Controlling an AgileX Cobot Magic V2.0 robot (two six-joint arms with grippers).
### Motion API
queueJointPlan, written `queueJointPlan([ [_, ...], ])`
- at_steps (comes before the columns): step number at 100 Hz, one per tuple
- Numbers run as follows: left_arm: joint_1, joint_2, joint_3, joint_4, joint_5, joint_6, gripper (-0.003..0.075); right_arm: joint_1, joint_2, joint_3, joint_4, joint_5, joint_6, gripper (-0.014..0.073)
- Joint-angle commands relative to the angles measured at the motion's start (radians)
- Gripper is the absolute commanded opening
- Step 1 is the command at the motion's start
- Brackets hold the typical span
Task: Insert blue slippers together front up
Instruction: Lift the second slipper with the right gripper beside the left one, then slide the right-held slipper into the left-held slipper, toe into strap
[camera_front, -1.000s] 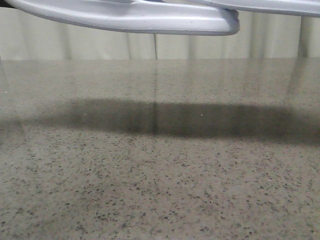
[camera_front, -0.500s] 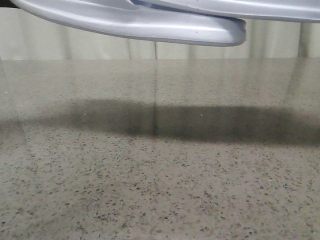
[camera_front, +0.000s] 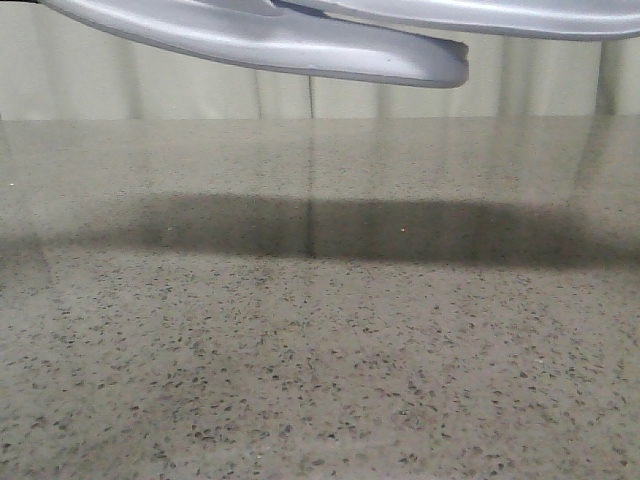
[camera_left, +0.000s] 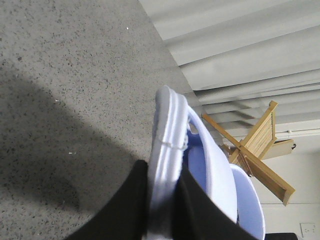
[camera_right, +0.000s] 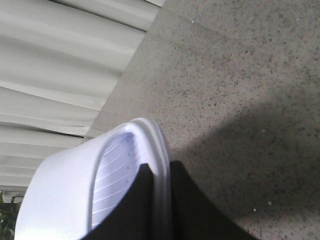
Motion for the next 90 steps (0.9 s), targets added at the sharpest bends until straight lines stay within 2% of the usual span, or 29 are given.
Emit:
queueJointPlan([
  [1,-0.008,-0.014,-0.028,-0.076,0.113,-0.001,0.0016,0.002,0.026,-0.027,0.149,0.094,-0.127,-0.0107],
  [30,-0.123,-0.014,-0.028,-0.134,0.125,0.021,0.0016,0.002,0.14,-0.027,0.368,0.261,-0.378,-0.0107],
  [45,-0.186,-0.014,-0.028,-0.159,0.095,0.027,0.0016,0.002,0.188,-0.027,0.409,0.338,-0.451,-0.0107],
  [63,-0.193,-0.014,-0.028,-0.159,0.052,0.031,0.0016,0.002,0.195,-0.027,0.409,0.306,-0.576,-0.0106],
  [75,-0.193,-0.014,-0.028,-0.159,0.012,0.051,0.0016,0.002,0.195,-0.027,0.405,0.23,-0.661,-0.0104],
  [85,-0.193,-0.014,-0.028,-0.151,-0.011,0.051,0.0016,0.002,0.195,-0.027,0.387,0.202,-0.747,-0.0037],
  [90,-0.193,-0.014,-0.028,-0.143,-0.025,0.051,0.0016,0.002,0.195,-0.027,0.377,0.195,-0.762,0.0048],
])
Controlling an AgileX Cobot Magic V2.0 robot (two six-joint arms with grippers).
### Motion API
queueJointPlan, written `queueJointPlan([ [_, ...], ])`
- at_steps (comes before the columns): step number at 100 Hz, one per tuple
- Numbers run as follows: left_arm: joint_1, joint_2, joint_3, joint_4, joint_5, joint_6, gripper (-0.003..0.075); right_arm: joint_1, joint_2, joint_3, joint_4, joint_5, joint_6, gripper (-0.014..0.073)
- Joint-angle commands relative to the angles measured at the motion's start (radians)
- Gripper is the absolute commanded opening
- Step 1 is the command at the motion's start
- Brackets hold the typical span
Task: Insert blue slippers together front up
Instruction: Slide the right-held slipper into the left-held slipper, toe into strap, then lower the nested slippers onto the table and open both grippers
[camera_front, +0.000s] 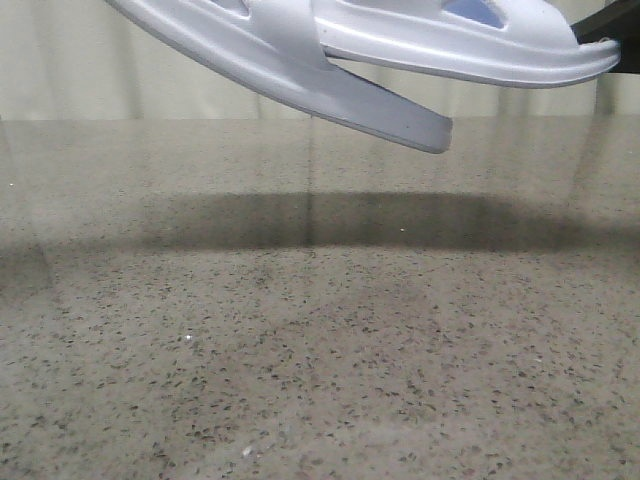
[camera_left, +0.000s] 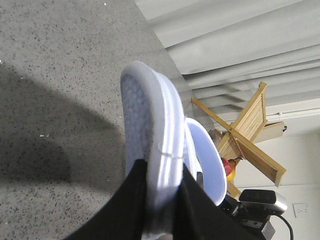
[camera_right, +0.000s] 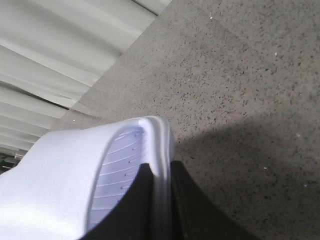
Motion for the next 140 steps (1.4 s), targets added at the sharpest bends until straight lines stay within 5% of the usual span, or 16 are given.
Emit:
queueJointPlan([
  [1,-0.022,-0.014,-0.028,-0.053,0.083,-0.002,0.0016,0.014,-0.013,-0.027,0.002,0.107,-0.084,0.0061],
  [17,-0.022,-0.014,-0.026,-0.035,0.027,-0.002,0.0016,0.014,-0.017,-0.027,-0.002,0.048,-0.098,0.0373],
  [28,-0.022,-0.014,-0.015,-0.035,-0.019,-0.002,0.0016,0.014,-0.039,-0.027,-0.027,-0.053,-0.098,0.0471],
  [81,-0.022,-0.014,0.085,-0.1,-0.092,-0.002,0.0016,0.014,-0.349,-0.027,-0.126,-0.385,-0.1,0.0472],
  [140,-0.022,-0.014,0.143,-0.076,-0.119,0.0,0.0026,0.014,-0.389,-0.027,-0.131,-0.385,-0.1,0.0472],
])
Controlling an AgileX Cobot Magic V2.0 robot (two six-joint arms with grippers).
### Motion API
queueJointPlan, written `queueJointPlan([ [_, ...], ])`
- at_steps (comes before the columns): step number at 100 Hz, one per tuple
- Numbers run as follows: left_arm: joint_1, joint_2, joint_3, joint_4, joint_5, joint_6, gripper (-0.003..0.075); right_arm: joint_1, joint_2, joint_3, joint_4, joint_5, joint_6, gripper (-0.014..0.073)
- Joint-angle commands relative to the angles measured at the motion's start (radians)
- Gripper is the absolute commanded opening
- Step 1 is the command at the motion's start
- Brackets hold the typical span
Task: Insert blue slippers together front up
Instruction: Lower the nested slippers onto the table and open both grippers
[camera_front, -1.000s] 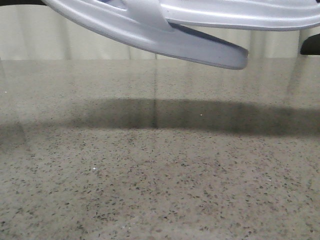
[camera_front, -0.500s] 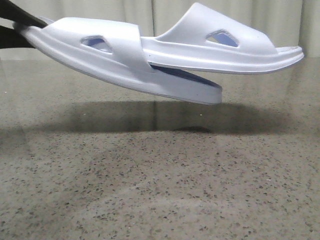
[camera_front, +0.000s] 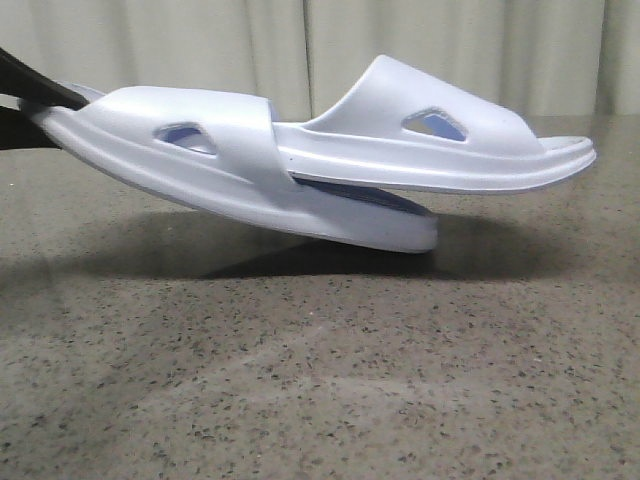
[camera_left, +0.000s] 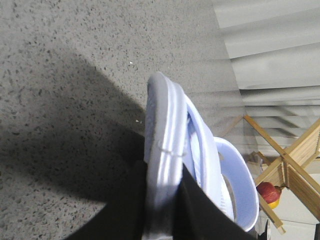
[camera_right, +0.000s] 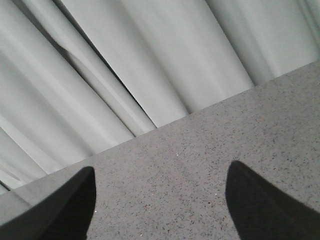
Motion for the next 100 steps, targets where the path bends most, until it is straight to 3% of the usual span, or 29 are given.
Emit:
queueJointPlan([
  [1,-0.009,-0.014,-0.026,-0.027,0.01,-0.002,0.0029,-0.002,-0.007,-0.027,-0.011,0.013,-0.017,0.0472],
  [10,-0.009,-0.014,-0.026,-0.025,0.004,-0.002,0.0091,-0.002,-0.007,-0.027,-0.011,0.013,-0.017,0.0472],
  [32,-0.009,-0.014,-0.026,-0.005,-0.011,-0.002,0.0372,-0.002,-0.007,-0.027,-0.011,0.013,-0.017,0.0472],
  [41,-0.009,-0.014,-0.026,0.021,-0.048,-0.002,0.0445,-0.002,-0.007,-0.027,-0.011,0.013,-0.017,0.0472],
  [78,-0.009,-0.014,-0.026,0.286,-0.391,-0.002,0.0457,-0.002,-0.007,-0.027,-0.015,0.003,-0.017,0.0472],
  [100,-0.009,-0.055,-0.026,0.483,-0.551,-0.002,0.0457,-0.002,-0.007,-0.027,-0.15,-0.055,-0.017,0.0472],
])
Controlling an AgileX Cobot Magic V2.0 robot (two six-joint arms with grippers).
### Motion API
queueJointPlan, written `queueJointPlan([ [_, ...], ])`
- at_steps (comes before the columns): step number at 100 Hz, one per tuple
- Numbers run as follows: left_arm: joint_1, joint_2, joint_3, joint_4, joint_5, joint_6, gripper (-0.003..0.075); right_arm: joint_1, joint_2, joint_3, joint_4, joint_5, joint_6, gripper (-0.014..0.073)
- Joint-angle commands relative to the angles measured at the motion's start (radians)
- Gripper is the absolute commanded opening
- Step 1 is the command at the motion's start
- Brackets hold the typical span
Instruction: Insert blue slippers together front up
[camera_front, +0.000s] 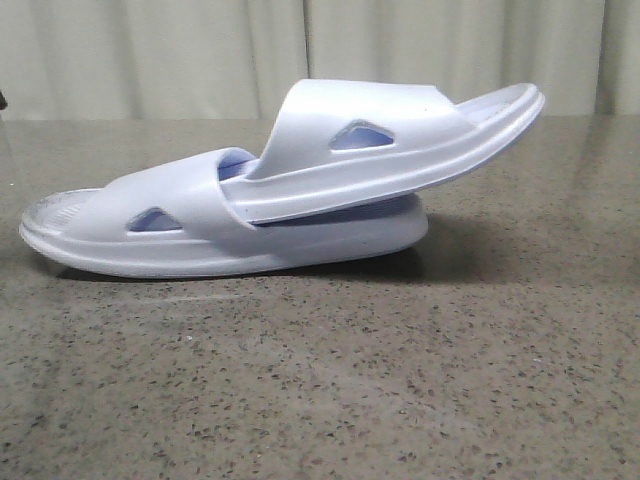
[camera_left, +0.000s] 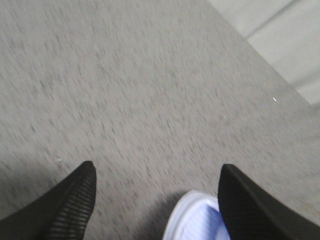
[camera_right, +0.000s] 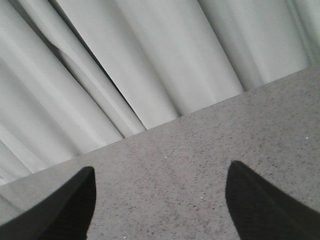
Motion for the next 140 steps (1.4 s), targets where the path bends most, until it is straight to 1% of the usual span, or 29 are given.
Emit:
queueJointPlan([
  [1,-0.007,-0.049,-0.026,0.081,-0.073,-0.002,0.0457,-0.002,-0.007,-0.027,-0.086,-0.02,-0.015,0.0472],
  [14,-0.007,-0.141,-0.026,0.223,-0.114,-0.002,0.0457,-0.002,-0.009,-0.027,-0.186,-0.016,-0.015,0.0472],
  [19,-0.007,-0.194,-0.026,0.292,-0.116,-0.002,0.0457,-0.002,-0.017,-0.027,-0.229,-0.008,-0.015,0.0472],
  [29,-0.007,-0.287,-0.026,0.367,-0.106,-0.002,0.0457,-0.002,-0.053,-0.027,-0.283,-0.006,-0.015,0.0472],
  [44,-0.007,-0.417,-0.026,0.471,-0.063,0.0,0.0457,-0.002,-0.166,-0.026,-0.376,-0.002,-0.015,0.0472],
  [58,-0.007,-0.533,0.001,0.562,-0.025,0.0,0.0457,-0.002,-0.281,-0.009,-0.423,0.011,-0.015,0.0472],
  [74,-0.007,-0.665,0.097,0.567,-0.025,0.0,0.0457,-0.002,-0.408,0.067,-0.427,0.021,-0.015,0.0472],
  [95,-0.007,-0.802,0.24,0.591,-0.024,0.0,0.0457,-0.002,-0.55,0.222,-0.427,0.019,-0.015,0.0472],
  [107,-0.007,-0.828,0.3,0.596,-0.028,0.0,0.0457,-0.002,-0.582,0.295,-0.426,0.021,-0.015,0.0472],
  [123,-0.007,-0.828,0.352,0.596,-0.032,0.0,0.0449,-0.002,-0.581,0.323,-0.426,0.019,-0.015,0.0461],
  [132,-0.007,-0.828,0.366,0.596,-0.039,0.0,0.0414,-0.002,-0.581,0.323,-0.426,0.017,-0.015,0.0417],
  [137,-0.007,-0.828,0.37,0.596,-0.041,0.0,0.0371,-0.002,-0.581,0.323,-0.426,0.015,-0.015,0.0366],
  [140,-0.007,-0.828,0.37,0.596,-0.041,0.0,0.0344,-0.002,-0.581,0.323,-0.426,0.015,-0.015,0.0316],
])
